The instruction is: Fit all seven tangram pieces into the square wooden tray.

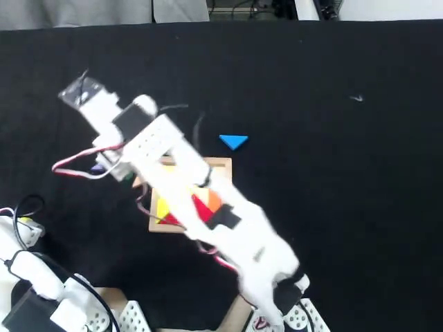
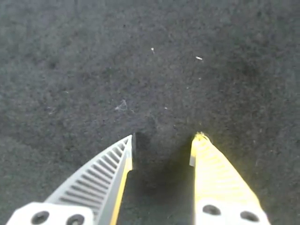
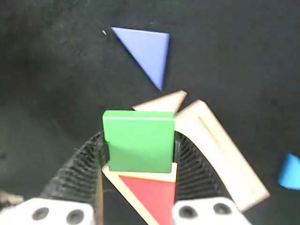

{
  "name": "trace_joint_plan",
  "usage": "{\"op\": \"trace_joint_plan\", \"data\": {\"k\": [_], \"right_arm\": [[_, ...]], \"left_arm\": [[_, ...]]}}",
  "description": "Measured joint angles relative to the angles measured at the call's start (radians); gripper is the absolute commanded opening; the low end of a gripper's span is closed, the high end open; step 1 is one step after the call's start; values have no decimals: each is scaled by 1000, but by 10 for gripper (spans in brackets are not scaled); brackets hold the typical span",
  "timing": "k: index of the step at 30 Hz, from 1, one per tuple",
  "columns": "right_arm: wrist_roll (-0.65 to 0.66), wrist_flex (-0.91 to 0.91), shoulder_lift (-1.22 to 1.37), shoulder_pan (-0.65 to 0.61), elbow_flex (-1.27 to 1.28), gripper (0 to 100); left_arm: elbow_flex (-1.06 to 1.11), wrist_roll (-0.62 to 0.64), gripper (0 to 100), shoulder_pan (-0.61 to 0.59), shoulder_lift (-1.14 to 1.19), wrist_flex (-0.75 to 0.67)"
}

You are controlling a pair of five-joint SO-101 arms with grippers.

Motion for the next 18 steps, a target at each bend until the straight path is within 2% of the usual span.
{"op": "trace_joint_plan", "data": {"k": [4, 10, 13, 18], "right_arm": [[49, 0, -204, 91, 183, 18], [55, -32, -354, 195, 419, 15], [57, -133, -359, 206, 563, 15], [34, -342, -359, 204, 786, 15]], "left_arm": [[0, 0, 209, 18, 0, 0], [0, 0, 209, 141, 0, 0], [0, -3, 209, 272, 0, 0], [-9, -3, 209, 603, 0, -5]]}}
